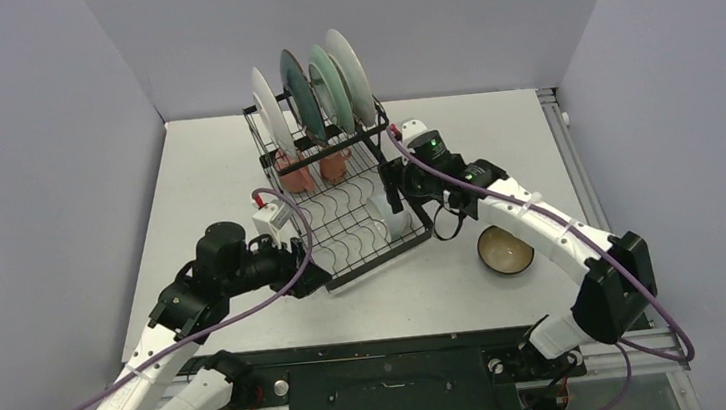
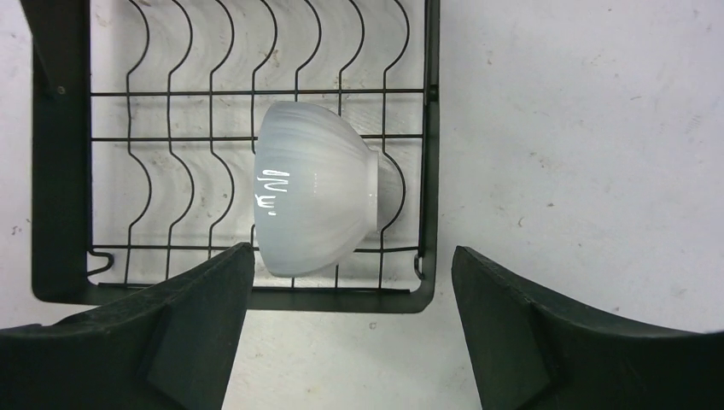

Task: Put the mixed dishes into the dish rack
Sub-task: Insert the bowl into the dish rack.

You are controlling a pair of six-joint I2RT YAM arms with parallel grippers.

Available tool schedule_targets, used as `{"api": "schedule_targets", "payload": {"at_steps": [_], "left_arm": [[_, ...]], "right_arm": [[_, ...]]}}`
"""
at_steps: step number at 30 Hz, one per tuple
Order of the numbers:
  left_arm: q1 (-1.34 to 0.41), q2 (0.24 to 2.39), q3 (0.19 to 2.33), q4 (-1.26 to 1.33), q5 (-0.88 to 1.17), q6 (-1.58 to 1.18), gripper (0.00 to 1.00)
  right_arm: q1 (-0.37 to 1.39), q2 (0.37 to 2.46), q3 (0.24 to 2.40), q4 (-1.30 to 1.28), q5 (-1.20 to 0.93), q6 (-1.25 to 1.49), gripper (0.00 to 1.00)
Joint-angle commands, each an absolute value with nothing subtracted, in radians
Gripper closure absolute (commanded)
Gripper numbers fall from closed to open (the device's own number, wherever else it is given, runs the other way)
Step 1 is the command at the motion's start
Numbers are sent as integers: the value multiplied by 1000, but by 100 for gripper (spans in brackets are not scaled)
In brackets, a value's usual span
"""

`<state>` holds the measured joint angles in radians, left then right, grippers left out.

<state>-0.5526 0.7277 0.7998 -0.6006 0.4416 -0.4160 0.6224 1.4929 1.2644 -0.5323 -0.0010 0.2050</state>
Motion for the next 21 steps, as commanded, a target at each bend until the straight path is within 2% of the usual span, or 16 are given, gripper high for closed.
{"api": "schedule_targets", "payload": {"at_steps": [1, 17, 21], "left_arm": [[-547, 707, 851, -588, 421, -436, 44], [-586, 727, 870, -481, 509, -528, 43], [-714, 756, 914, -471, 406, -539, 33]], "right_arm": [[618, 1369, 1231, -535, 52, 245, 19], [547, 1016, 1081, -605, 120, 373, 19], [484, 941, 1048, -624, 74, 399, 19]]}}
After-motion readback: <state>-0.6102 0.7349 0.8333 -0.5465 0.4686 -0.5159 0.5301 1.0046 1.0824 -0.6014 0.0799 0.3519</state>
